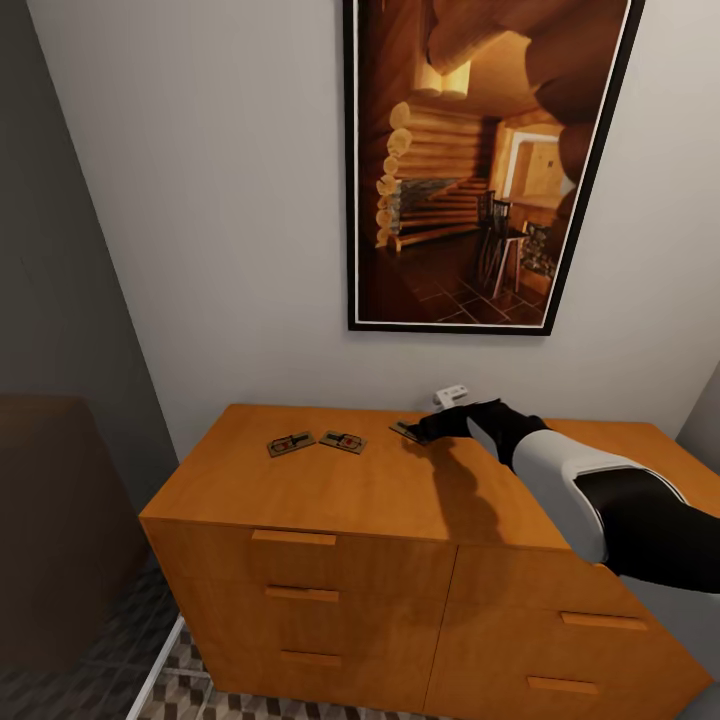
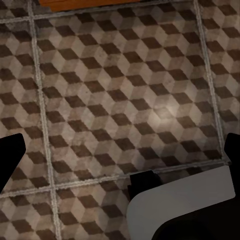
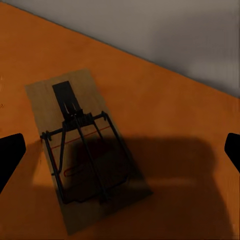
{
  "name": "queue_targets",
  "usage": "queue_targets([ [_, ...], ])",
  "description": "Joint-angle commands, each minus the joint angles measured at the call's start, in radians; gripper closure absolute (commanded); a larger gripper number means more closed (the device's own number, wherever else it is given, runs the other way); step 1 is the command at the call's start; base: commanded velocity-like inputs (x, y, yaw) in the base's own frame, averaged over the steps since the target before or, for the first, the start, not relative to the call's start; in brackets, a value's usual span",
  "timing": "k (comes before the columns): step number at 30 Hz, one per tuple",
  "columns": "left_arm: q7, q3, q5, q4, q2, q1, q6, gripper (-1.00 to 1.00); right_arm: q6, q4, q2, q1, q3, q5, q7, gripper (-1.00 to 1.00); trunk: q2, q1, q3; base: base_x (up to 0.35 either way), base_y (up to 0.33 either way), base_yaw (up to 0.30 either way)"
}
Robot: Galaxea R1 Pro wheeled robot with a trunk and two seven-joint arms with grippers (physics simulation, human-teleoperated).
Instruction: Take the four mousetraps from the cabinet in the bathroom and place them on the bathroom floor. Make sure all four end up on the same floor surface, and ensure that at least two of them are either under or directly next to the same bathroom sink.
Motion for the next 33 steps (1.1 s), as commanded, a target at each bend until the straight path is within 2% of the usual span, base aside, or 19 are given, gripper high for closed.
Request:
queue_targets([
  [1,0.000,-0.005,-0.001,0.004,0.000,-0.002,-0.008,-1.00,0.003,-0.002,0.002,0.000,0.001,0.010,0.004,-1.00,-0.001,0.000,-0.001,0.000,0.000,0.000],
  [10,0.000,-0.005,-0.001,0.004,-0.001,-0.002,-0.008,-1.00,0.003,-0.002,0.013,0.001,0.001,0.010,0.004,-1.00,-0.001,0.000,-0.001,0.000,0.000,0.000],
  [33,0.000,-0.005,-0.001,0.004,-0.001,-0.002,-0.008,-1.00,-0.002,-0.003,0.007,0.002,0.000,0.010,0.008,-1.00,-0.001,0.000,-0.001,0.000,0.000,0.000],
])
